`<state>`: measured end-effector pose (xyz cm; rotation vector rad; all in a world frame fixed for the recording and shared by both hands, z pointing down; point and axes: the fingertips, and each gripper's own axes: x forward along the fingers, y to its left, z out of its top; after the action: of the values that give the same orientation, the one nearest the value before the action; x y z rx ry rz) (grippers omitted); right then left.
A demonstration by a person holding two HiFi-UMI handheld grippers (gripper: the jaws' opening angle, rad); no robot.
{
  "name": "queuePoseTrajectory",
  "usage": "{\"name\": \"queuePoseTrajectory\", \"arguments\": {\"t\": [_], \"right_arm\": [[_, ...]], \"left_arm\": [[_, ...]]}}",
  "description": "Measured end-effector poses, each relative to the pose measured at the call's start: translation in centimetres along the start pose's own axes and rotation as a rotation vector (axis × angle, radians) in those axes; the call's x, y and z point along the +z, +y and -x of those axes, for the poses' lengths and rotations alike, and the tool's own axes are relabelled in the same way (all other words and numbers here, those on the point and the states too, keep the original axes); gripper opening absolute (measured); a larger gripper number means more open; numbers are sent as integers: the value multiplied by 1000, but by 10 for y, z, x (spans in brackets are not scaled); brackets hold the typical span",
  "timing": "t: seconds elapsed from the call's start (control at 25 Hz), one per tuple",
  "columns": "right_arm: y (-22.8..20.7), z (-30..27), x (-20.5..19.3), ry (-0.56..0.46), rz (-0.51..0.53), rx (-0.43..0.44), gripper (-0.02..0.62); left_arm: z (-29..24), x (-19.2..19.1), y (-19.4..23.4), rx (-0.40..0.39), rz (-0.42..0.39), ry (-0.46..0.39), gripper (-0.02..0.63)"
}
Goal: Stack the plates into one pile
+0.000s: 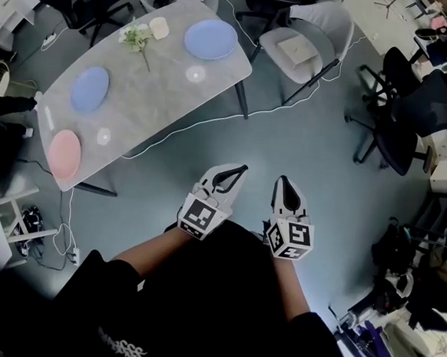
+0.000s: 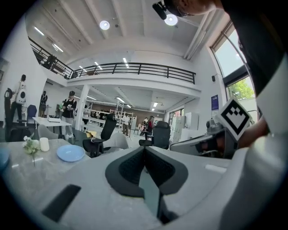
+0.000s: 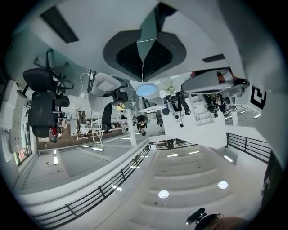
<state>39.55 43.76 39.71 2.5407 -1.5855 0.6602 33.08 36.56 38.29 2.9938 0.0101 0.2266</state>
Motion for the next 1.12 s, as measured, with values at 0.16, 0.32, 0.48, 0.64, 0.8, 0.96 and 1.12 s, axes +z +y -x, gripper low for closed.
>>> {"name": "queuePoseTrajectory", "arguments": {"t": [0.16, 0.32, 0.48, 0.64, 0.8, 0.96, 1.12], "right_arm": [[7, -34, 17, -6, 5, 0, 14], [-3, -52, 28, -11, 10, -21, 14], [-3, -80, 35, -9, 25, -16, 14], [3, -110, 41, -1, 52, 35, 14], [-3, -153, 59, -3, 63, 68, 14], [-7, -210, 77, -9, 66, 121, 14], [0, -284, 85, 43, 68, 238, 14]], "left_arm": [[-6, 8, 48, 24, 4, -7, 17], [-9, 11, 82, 59, 23, -19, 17], [-12, 4, 112, 102, 65, -24, 17], [-21, -3, 137, 144, 80, -16, 17], [-31, -3, 171, 192, 78, -11, 17], [-49, 3, 220, 264, 77, -25, 17], [-63, 11, 286, 402, 113, -21, 17]]}}
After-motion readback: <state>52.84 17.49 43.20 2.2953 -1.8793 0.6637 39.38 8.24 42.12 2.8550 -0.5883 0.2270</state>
